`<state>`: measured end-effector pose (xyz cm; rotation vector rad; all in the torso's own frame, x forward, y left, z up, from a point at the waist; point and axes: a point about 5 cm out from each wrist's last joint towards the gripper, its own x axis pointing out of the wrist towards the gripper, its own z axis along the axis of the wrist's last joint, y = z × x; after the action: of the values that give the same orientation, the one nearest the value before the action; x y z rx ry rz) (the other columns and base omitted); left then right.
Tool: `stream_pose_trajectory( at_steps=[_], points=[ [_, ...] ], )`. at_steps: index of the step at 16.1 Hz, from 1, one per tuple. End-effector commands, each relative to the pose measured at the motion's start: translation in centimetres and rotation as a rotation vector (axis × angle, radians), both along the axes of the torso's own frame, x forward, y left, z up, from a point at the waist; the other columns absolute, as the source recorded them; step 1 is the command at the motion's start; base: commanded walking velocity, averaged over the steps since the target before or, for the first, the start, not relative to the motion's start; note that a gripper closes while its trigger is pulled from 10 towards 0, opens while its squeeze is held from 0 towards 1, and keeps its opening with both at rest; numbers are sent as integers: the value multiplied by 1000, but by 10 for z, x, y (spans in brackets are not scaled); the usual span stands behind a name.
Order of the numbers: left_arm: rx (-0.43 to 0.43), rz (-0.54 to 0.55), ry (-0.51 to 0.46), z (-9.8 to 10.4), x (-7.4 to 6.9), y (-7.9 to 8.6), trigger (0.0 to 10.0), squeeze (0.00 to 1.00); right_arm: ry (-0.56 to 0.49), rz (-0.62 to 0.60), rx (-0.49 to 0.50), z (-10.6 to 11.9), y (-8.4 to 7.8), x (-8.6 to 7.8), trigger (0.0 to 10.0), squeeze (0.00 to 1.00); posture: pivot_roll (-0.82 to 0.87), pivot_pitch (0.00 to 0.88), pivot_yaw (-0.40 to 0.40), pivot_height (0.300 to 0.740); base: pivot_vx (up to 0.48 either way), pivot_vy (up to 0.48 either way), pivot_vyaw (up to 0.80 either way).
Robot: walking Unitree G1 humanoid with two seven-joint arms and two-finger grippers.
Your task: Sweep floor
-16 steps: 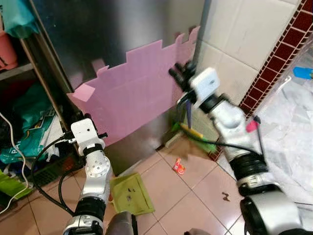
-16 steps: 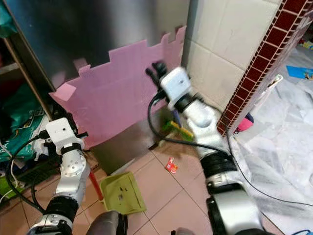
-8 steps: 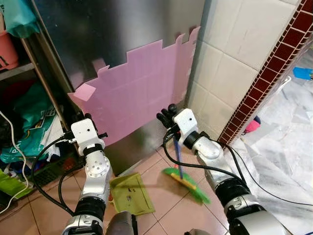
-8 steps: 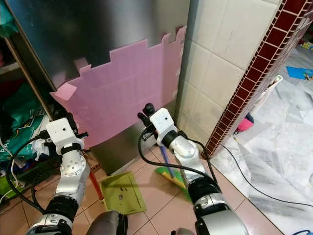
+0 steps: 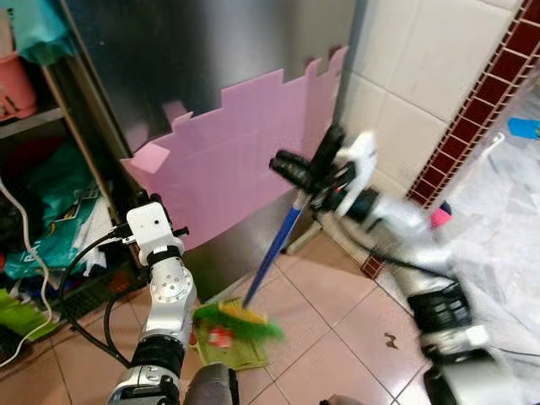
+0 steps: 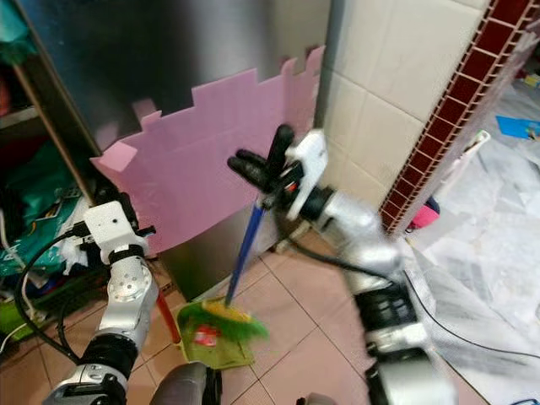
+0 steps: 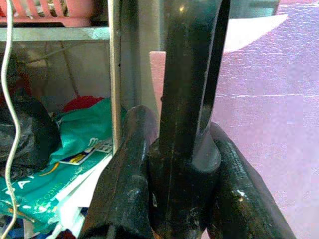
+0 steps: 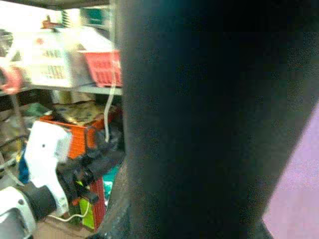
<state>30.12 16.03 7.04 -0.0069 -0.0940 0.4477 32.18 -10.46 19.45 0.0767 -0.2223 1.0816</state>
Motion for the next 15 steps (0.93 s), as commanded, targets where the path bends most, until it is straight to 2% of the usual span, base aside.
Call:
stream_pose_trajectory(
  at_steps=[1, 3, 4, 5, 6, 7, 9, 11, 12, 13, 15],
  points=[
    [-18, -16, -12, 2, 2, -5, 10000, 0, -194, 14, -27, 46, -6, 2, 10000, 0, -39, 0, 30, 740, 0, 0, 0],
    [-17, -24, -11, 2, 3, -6, 10000, 0, -355, -158, -92, 73, -20, 18, 10000, 0, -41, 0, 33, 740, 0, 0, 0],
    [-17, -25, -11, 2, 3, -6, 10000, 0, -393, -223, -112, 75, -24, 23, 10000, 0, -39, 0, 33, 740, 0, 0, 0],
    [-16, -29, -13, 2, 3, -7, 10000, 0, -402, -345, -108, 75, -33, 32, 10000, 0, -39, 0, 33, 740, 0, 0, 0],
    [-16, -32, -13, 2, 3, -6, 10000, 0, -406, -397, -110, 74, -36, 34, 10000, 0, -31, 0, 30, 740, 0, 0, 0],
    [-9, -63, -15, 3, 3, -7, 10000, 0, -393, -495, -125, 65, -42, 38, 10000, 0, -31, 0, 30, 740, 0, 0, 0],
    [-46, -206, -40, 8, 3, -17, 10000, 0, -245, -749, -76, 34, -58, 46, 10000, 0, -27, 0, 29, 740, 0, 0, 0],
    [10, -207, -21, 11, 5, -17, 10000, 0, -156, -823, -23, 19, -64, 44, 10000, 0, -24, 0, 30, 740, 0, 0, 0],
    [10, -242, -39, 17, 7, -20, 10000, 0, -89, -905, -14, -5, -66, 38, 10000, 0, -25, 0, 35, 740, 0, 0, 0],
    [-17, -306, -55, 22, 7, -26, 10000, 0, -50, -948, -22, -30, -62, 25, 10000, 0, -34, 0, 46, 740, 0, 0, 0],
    [-30, -389, -70, 27, 6, -34, 10000, 0, -29, -973, -28, -44, -58, 15, 10000, 0, -37, 0, 52, 740, 0, 0, 0]
  ],
)
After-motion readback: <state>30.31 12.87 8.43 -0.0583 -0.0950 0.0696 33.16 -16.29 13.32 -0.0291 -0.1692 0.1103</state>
